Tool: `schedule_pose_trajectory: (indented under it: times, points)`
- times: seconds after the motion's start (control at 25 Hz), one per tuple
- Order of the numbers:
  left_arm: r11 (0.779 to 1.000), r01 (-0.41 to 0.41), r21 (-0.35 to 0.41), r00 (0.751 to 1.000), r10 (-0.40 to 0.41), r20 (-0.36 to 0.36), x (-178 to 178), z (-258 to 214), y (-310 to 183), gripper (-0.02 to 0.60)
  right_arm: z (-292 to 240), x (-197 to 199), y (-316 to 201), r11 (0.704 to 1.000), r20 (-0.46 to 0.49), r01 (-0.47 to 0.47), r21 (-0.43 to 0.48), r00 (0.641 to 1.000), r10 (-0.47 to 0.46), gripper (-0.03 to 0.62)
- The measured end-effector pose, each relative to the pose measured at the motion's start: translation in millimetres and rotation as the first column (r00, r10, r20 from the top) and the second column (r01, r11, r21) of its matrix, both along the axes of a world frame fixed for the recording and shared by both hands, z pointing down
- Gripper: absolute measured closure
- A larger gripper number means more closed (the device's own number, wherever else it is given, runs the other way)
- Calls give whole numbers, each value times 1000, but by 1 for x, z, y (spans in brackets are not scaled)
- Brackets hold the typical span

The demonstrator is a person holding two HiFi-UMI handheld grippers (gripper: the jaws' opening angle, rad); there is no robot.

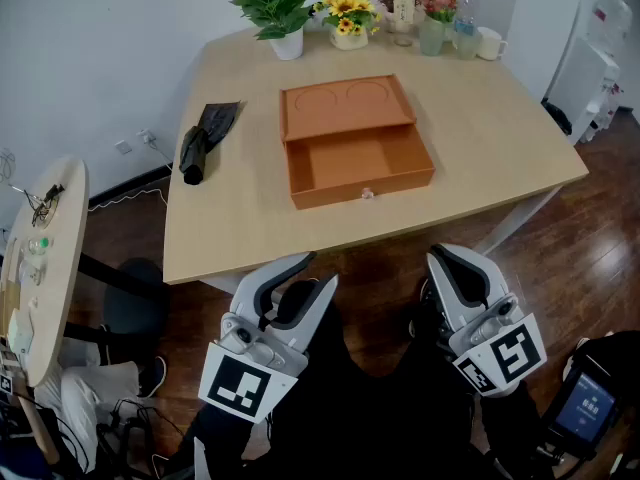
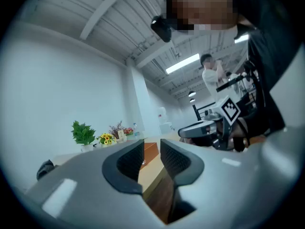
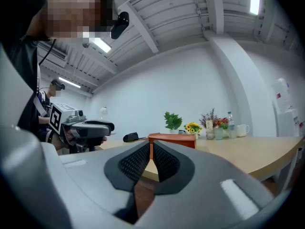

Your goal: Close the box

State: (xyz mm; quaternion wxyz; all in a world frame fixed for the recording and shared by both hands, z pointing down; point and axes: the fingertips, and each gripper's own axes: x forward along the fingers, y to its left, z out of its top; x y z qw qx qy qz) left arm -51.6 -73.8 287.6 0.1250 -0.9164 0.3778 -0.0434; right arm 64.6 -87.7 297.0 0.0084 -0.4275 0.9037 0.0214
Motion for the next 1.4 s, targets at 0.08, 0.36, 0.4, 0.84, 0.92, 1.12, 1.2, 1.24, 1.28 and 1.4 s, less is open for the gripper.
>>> schedule_pose_trajectory:
  times: [0.08,0.36,0.4,0.84,0.92,1.12,1.2,1.24,1.28,1.4]
  points:
    - [999,34,0,999,-34,43,0,8,-18,496,3,3,-19,1000,-2,7,-3,1000,-7,570]
    - [995,59,-79,998,-60,-8,-23,5,-65,436,10,26,-71,1000,-124,24,-7,992,-25,483]
    - [993,86,-80,995,-82,48,-30,8,-72,422,9,31,-78,1000,-164,22,-3,986,-22,473]
    - [918,164,-361,843,59,534,-48,94,-154,414,68,51,-164,975,-631,105,-194,748,-206,451]
    - [917,165,-362,843,60,535,-47,95,-158,434,70,45,-165,972,-641,125,-197,734,-225,477]
    - [909,167,-382,882,35,470,-52,90,-173,456,64,41,-176,979,-612,105,-173,768,-191,503]
    - [899,168,-404,893,34,448,-54,91,-181,457,65,40,-185,981,-614,86,-172,770,-175,503]
    - [896,172,-411,895,32,445,-54,91,-186,458,66,39,-190,982,-614,79,-174,771,-170,503]
    - [893,177,-414,895,29,445,-55,91,-191,459,66,39,-195,982,-611,72,-176,774,-166,503]
    - [890,192,-413,895,13,445,-56,91,-206,458,66,38,-211,982,-601,51,-180,785,-151,503]
